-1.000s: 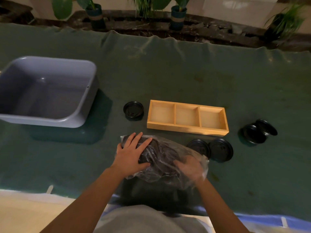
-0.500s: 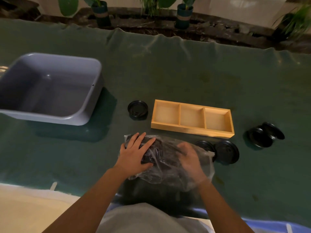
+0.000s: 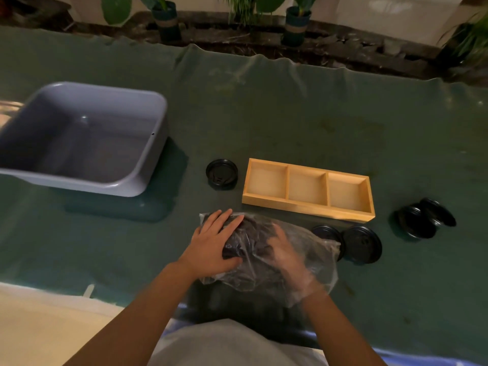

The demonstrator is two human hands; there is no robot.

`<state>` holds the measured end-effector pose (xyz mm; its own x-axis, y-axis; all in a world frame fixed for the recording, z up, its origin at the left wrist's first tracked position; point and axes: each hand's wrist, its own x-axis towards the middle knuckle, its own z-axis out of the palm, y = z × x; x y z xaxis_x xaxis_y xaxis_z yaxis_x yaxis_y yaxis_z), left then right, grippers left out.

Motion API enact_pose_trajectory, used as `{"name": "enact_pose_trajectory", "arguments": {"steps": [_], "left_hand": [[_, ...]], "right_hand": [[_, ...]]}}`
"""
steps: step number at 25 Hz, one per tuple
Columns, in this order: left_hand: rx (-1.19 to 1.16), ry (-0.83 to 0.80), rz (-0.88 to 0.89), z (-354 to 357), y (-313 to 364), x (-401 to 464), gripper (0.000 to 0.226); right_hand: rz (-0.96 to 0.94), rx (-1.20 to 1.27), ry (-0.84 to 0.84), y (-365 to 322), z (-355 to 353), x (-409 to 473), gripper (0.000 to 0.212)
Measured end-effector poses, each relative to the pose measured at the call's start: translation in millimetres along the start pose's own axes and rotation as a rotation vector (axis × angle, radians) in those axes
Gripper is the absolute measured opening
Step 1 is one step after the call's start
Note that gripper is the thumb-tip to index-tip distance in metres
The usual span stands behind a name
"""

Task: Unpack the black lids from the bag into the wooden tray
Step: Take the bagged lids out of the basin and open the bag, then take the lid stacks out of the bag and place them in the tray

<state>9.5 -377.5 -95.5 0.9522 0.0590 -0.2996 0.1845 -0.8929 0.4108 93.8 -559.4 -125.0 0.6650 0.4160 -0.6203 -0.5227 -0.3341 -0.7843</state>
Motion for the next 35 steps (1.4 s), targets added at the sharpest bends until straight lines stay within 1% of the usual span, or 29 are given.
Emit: {"name": "enact_pose_trajectory", "arguments": {"steps": [1,2,4,5,6,8,10,13,15,16,18,20,21,23,25,28,29,32,35], "left_hand": [[-0.018,0.001,0.003,-0.7,-0.9,0.3,0.093],[-0.027,-0.001,0.007,-1.1,-1.3,0.3,0.092],[-0.026,-0.008,0.015,-0.4,-1.9,0.3,0.09],[-0.023,-0.007,0.014,0.1,-2.2,0.4,0.09],[-0.023,-0.008,0.009,0.2,-2.4,0.9,0.089],[-0.028,-0.017,-0.006,-0.3,-2.6,2.0,0.088],[-0.026,-0.018,-0.017,-0.3,-1.9,3.5,0.086],[0.008,-0.006,-0.024,-0.7,0.0,4.0,0.086],[0.087,-0.007,-0.001,-0.2,0.9,2.3,0.088],[0.144,-0.006,0.02,0.6,1.5,1.5,0.087],[0.218,-0.001,0.045,2.2,2.8,1.5,0.081],[0.212,-0.002,0.033,2.6,3.8,2.8,0.076],[0.203,-0.002,0.027,2.7,4.1,3.5,0.074],[0.202,0.003,0.015,3.3,4.6,4.5,0.074],[0.209,0.011,-0.003,4.6,5.8,4.1,0.074],[0.203,0.042,-0.024,7.3,8.5,1.9,0.072],[0.195,0.051,-0.031,7.7,9.4,1.2,0.071],[0.184,0.064,-0.069,8.7,12.5,-0.3,0.071],[0.157,0.087,-0.093,9.9,16.9,-0.5,0.074]], "right_hand": [[0.019,0.08,-0.025,0.1,-0.3,-0.6,0.058],[0.036,0.098,0.007,-3.3,1.3,-0.5,0.062],[0.047,-0.042,0.156,-15.0,7.2,5.8,0.068],[0.052,-0.108,0.201,-21.4,10.2,10.8,0.074],[0.061,-0.147,0.205,-26.6,12.2,15.4,0.08],[0.066,-0.141,0.143,-33.4,12.0,16.2,0.085],[0.074,-0.102,0.08,-31.3,4.7,9.0,0.081],[0.037,0.009,0.017,-17.7,-8.4,-3.5,0.064],[-0.024,0.011,0.034,-12.3,-14.0,-8.0,0.066],[-0.079,-0.018,0.053,-11.2,-15.8,-9.6,0.063],[-0.191,-0.096,0.1,-11.6,-18.7,-12.7,0.044],[-0.191,-0.176,0.164,-13.2,-20.9,-14.9,0.037],[-0.154,-0.201,0.184,-13.6,-20.8,-16.0,0.041],[-0.081,-0.27,0.201,-14.6,-19.0,-18.4,0.063],[-0.059,-0.303,0.228,-14.9,-19.1,-20.5,0.073],[0.002,-0.288,0.22,-17.9,-36.6,-28.4,0.071],[-0.017,-0.259,0.195,-20.6,-47.0,-33.6,0.068],[-0.16,-0.101,0.138,-30.1,-88.3,-55.4,0.057],[-0.28,0.038,0.235,-45.4,-131.9,-73.9,0.056]]}}
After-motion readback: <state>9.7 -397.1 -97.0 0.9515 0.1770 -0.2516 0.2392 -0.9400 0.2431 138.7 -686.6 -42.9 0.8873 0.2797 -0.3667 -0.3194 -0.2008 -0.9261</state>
